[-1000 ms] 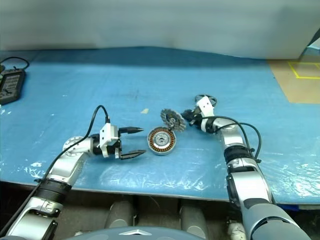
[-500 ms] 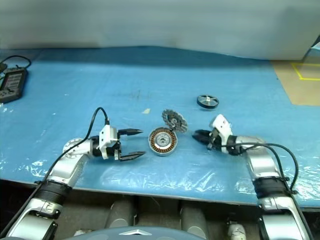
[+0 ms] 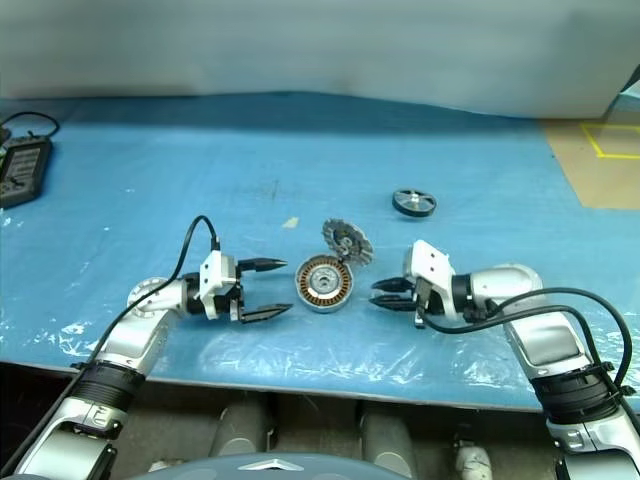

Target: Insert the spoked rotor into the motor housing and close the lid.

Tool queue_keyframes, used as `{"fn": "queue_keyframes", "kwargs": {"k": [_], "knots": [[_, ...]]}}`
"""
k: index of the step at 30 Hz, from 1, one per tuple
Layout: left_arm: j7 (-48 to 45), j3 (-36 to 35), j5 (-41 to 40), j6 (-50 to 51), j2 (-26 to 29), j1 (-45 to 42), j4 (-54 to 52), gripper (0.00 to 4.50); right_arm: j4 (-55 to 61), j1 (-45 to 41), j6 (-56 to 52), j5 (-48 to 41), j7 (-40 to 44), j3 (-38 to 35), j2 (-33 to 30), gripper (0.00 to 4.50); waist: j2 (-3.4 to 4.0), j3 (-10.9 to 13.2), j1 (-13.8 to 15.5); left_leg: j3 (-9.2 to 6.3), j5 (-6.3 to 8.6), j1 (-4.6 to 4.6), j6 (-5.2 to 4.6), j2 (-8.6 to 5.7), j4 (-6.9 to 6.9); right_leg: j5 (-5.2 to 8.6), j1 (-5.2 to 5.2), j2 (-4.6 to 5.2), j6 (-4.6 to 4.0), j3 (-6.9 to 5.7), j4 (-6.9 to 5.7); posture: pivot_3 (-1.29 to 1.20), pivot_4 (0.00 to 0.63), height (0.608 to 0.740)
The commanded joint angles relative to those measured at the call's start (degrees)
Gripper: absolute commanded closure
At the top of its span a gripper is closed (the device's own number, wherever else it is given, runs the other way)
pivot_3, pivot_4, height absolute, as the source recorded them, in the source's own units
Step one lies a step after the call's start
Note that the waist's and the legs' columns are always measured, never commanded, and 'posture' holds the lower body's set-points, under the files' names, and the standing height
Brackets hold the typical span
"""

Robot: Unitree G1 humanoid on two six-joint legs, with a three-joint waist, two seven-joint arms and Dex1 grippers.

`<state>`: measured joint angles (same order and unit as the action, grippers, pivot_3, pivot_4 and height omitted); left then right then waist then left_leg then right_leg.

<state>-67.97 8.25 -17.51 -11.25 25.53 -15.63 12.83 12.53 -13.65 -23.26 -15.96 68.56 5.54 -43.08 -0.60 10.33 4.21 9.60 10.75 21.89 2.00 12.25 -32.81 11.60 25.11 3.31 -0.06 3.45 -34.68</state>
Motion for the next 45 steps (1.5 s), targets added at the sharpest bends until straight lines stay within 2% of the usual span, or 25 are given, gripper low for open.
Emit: {"fn": "queue_keyframes", "kwargs": {"k": [1, 8, 18, 45], "knots": [[0.2, -0.6, -0.4, -0.3, 0.1, 0.4, -1.9, 0.44, 1.7, -3.6, -0.9, -2.1, -0.5, 1.1, 2.0, 3.94, 0.0, 0.0, 0.0, 0.0, 0.0, 0.0, 0.0, 0.0, 0.0, 0.0, -0.01, 0.0, 0.0, 0.0, 0.0, 0.0, 0.15, 0.74], [0.1, -0.5, -0.6, -0.1, -0.1, 0.7, -2.5, 0.44, -3.6, -7.4, -0.1, -1.0, -2.9, 5.4, 9.0, 3.94, 0.0, 0.0, -0.2, 0.0, -0.03, 0.01, 0.05, 0.0, -0.01, 0.01, 0.0, 0.0, -0.02, -0.04, -0.04, 0.0, 0.15, 0.74], [-0.1, -0.8, -0.8, -0.8, -0.6, 0.7, -1.7, 0.44, -9.5, -10.7, 1.4, 0.3, -7.0, 7.2, 15.4, 3.94, 0.0, 0.0, -0.3, 0.0, -0.06, -0.02, 0.11, 0.01, -0.05, 0.01, 0.0, 0.0, -0.02, -0.05, -0.14, 0.0, 0.15, 0.74], [0.3, -0.8, -0.4, -1.2, -0.6, 0.2, -1.1, 0.44, -14.5, -10.3, 2.9, 2.0, -7.6, 8.2, 17.6, 3.94, 0.0, 0.0, -0.3, -0.01, -0.16, 0.0, 0.27, 0.02, -0.14, 0.01, -0.02, 0.0, -0.03, -0.06, -0.19, 0.0, 0.15, 0.74]]}}
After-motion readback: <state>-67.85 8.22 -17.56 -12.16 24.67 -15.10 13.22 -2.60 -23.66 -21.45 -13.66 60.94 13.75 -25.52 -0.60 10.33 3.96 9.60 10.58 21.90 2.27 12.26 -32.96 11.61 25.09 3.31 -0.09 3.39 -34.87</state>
